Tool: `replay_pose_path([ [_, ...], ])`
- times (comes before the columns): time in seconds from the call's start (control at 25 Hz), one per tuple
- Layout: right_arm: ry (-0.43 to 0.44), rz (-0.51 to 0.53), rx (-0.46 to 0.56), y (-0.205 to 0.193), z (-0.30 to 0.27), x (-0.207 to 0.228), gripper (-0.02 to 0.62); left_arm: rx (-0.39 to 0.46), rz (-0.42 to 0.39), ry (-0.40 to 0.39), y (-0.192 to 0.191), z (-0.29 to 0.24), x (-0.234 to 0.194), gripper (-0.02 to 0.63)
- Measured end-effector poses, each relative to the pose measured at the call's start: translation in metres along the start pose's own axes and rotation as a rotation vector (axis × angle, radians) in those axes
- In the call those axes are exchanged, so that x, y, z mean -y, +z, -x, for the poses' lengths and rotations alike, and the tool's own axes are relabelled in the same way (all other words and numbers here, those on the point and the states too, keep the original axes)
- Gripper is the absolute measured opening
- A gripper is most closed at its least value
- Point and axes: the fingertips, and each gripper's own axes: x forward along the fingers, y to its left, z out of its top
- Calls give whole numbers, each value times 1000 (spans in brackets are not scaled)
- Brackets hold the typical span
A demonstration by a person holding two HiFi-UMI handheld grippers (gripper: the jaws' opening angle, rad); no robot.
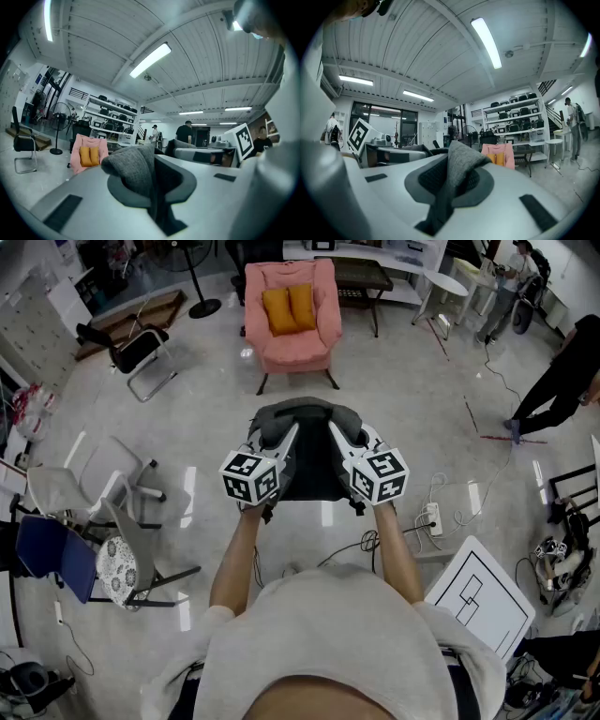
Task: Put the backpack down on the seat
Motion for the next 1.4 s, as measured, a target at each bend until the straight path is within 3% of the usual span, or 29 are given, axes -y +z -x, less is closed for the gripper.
replay_pose_path([
  [0.8, 27, -20, -5, -13, 4, 20, 28, -18, 4, 35, -13, -19, 7, 34],
  [1.4, 74, 2, -6, -21, -12, 76, 29, -20, 21, 93, -20, -78, -1, 34],
])
